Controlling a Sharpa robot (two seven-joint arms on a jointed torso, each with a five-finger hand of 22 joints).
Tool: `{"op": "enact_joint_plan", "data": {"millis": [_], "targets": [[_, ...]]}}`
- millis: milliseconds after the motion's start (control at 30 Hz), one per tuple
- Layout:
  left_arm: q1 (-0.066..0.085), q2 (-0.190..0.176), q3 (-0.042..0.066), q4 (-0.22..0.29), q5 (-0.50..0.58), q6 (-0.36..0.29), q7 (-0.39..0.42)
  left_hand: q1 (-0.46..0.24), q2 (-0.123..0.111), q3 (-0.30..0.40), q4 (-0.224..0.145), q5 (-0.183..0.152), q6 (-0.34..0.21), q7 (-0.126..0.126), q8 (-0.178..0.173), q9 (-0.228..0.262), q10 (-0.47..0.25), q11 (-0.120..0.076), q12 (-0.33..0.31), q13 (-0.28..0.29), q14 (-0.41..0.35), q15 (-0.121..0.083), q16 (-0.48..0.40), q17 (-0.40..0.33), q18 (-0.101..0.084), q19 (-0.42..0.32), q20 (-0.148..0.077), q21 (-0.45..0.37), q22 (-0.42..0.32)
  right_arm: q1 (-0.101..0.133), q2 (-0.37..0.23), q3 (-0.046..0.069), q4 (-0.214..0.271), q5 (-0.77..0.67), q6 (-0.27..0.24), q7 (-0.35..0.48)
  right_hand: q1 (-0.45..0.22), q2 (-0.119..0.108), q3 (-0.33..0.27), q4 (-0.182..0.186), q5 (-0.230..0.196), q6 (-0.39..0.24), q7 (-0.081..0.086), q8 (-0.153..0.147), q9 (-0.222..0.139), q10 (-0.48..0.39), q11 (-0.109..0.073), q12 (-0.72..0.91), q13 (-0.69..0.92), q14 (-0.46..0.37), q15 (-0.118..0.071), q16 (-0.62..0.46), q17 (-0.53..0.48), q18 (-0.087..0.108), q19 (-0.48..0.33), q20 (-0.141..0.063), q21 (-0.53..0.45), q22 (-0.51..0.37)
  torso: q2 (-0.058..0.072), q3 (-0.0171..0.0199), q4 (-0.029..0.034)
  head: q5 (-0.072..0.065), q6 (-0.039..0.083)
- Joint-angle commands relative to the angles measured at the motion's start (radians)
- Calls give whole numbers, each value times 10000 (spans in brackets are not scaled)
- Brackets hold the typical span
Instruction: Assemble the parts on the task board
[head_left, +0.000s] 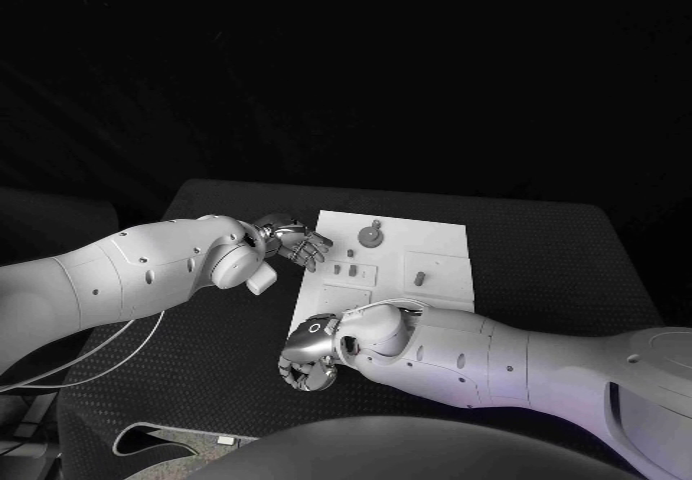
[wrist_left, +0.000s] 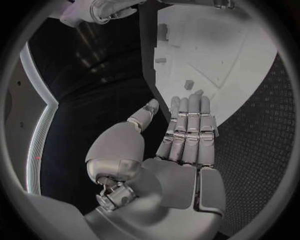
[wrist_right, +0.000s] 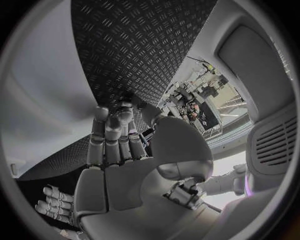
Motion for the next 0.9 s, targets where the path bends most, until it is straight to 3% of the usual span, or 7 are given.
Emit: {"op": "enact_joint_plan", "data": {"millis": [33, 167, 300, 600, 900], "targets": [[20, 11, 10, 20, 58, 157, 28, 42, -36, 54, 33, -48, 10, 23, 41, -13, 31, 33, 27, 13, 99, 5, -69, 12, -135, 46, -16, 20, 17, -105, -25, -104, -79, -411, 1051, -223, 9, 115, 4, 22, 35, 138, 207, -38, -214, -77, 8, -22, -9, -82, -25, -3, -14, -21, -65, 23, -63, 182, 0, -5, -5, 16, 1], [25, -2, 10, 34, 58, 163, 22, 44, -42, 56, 29, -48, -9, 39, 30, -20, 13, 41, 16, 11, 101, 4, -73, 15, -134, 46, -17, 19, 17, -105, -43, -104, -81, -467, 1051, -218, -58, 388, 128, 56, 43, 183, 212, -19, -252, -145, 15, -22, -9, -156, -8, 7, -9, -21, -136, 61, -79, 190, 4, -1, -8, 20, 1], [28, -21, 10, 41, 58, 156, 24, 46, -43, 58, 29, -48, -14, 44, 27, -21, 9, 43, 14, 11, 102, 4, -74, 16, -134, 46, -17, 18, 17, -104, -71, -104, -84, -471, 806, -186, -102, 421, 166, 2, 36, 285, 184, 39, -264, -144, -6, 24, 6, -170, -22, 58, 7, -21, -146, 71, -42, 207, 2, 1, -12, 15, 1], [30, -75, 9, 57, 58, 137, 37, 48, -46, 60, 27, -48, -20, 51, 24, -25, 3, 47, 10, 11, 105, 3, -76, 18, -134, 48, -18, 18, 17, -64, -365, -102, 46, -234, -583, -364, -159, 327, 271, -22, 35, 601, 38, 250, -275, 168, -156, 246, 12, 117, -173, 283, 2, -21, 163, -77, 218, 197, -3, 9, -15, 5, 1], [29, -199, 9, 52, 58, 107, 105, 34, -59, 55, 33, -49, -22, 55, 24, -27, 5, 49, 11, 14, 109, 4, -79, 21, -137, 50, -16, 18, 18, 266, -1017, -101, 814, 531, -1880, -398, -191, 204, 631, 13, 55, 699, -10, 320, -292, 287, -207, 264, -42, 254, -227, 293, -57, -21, 286, -153, 251, 166, -4, 20, -28, -64, 1]]}}
